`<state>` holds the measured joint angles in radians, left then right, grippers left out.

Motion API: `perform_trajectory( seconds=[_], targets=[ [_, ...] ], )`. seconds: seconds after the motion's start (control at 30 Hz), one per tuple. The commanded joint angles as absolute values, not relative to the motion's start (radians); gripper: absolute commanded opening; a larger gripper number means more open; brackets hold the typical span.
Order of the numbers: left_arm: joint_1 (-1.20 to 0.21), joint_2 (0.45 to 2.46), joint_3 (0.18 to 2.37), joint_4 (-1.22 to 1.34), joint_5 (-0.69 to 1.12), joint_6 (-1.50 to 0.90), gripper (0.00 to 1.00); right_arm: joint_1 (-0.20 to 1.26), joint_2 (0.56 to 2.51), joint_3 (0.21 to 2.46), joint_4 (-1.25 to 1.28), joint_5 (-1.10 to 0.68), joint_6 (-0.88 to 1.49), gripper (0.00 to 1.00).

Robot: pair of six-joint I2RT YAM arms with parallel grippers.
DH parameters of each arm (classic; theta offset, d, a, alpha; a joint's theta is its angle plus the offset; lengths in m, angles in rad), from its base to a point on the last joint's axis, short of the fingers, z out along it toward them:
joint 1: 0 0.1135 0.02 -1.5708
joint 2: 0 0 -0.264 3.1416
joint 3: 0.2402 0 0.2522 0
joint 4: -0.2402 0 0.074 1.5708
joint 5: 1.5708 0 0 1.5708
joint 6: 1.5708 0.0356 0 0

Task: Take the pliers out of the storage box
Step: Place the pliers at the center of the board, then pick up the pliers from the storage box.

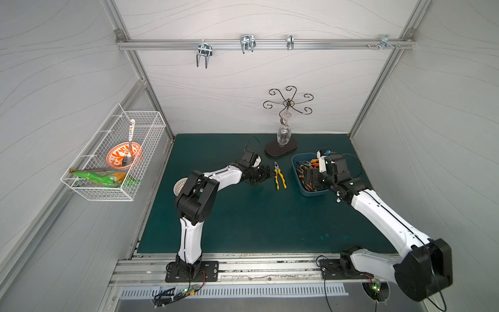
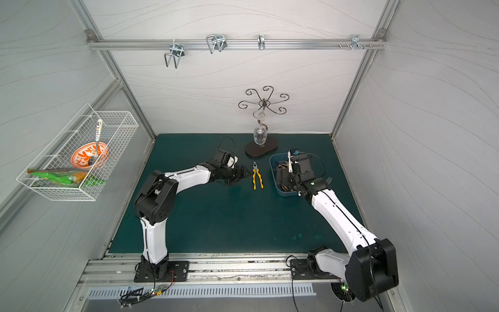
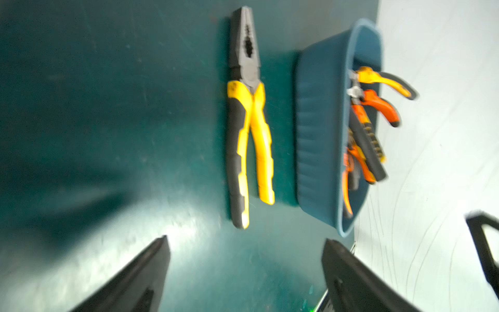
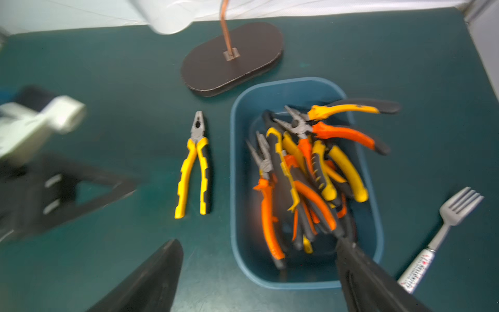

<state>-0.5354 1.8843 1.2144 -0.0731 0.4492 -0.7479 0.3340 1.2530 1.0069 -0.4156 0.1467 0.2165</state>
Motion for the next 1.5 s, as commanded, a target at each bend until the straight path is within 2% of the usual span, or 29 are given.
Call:
perform_trajectory(
  seconds=[0.0,0.23,0.4,0.47,0.5,0.7,0.8,1.0,1.07,1.13,1.23,1.4,1.47],
  targets=[
    [-0.589,1.749,1.125,0.02,0.351,-0.678,1.0,0.267,1.341,1.099,-0.564,0.099,0.227,0.9],
    [-0.766,1.465,0.941,0.047,0.228,-0.524,1.0,0.138,1.567,1.332,-0.681,0.037,0.142,0.85],
    [-0.844,1.304,0.813,0.116,0.214,-0.488,1.0,0.062,1.731,1.511,-0.778,-0.077,0.018,0.74],
    [-0.857,1.258,0.78,0.123,0.209,-0.469,1.0,0.047,1.792,1.571,-0.817,-0.107,-0.027,0.66],
    [-0.859,1.238,0.766,0.121,0.205,-0.46,1.0,0.044,1.825,1.604,-0.849,-0.11,-0.057,0.63],
    [-0.861,1.173,0.733,0.078,0.162,-0.374,1.0,0.044,1.987,1.755,-0.988,-0.029,-0.158,0.6],
    [-0.861,1.166,0.735,0.059,0.133,-0.341,1.0,0.049,2.036,1.778,-0.982,0.009,-0.204,0.52],
    [-0.861,1.167,0.737,0.044,0.1,-0.325,1.0,0.077,2.058,1.767,-0.988,0.026,-0.219,0.39],
    [-0.861,1.17,0.741,0.038,0.1,-0.324,1.0,0.088,2.042,1.759,-0.987,0.042,-0.215,0.29],
    [-0.861,1.17,0.741,0.038,0.102,-0.322,1.0,0.097,2.021,1.745,-0.981,0.045,-0.219,0.28],
    [-0.861,1.17,0.742,0.033,0.102,-0.325,1.0,0.11,2.003,1.735,-0.981,0.092,-0.214,0.14],
    [-0.861,1.173,0.743,0.034,0.087,-0.332,1.0,0.14,1.94,1.706,-0.962,0.123,-0.198,0.01],
    [-0.86,1.175,0.745,0.033,0.074,-0.338,1.0,0.15,1.903,1.683,-0.936,0.131,-0.181,0.0]
  ],
)
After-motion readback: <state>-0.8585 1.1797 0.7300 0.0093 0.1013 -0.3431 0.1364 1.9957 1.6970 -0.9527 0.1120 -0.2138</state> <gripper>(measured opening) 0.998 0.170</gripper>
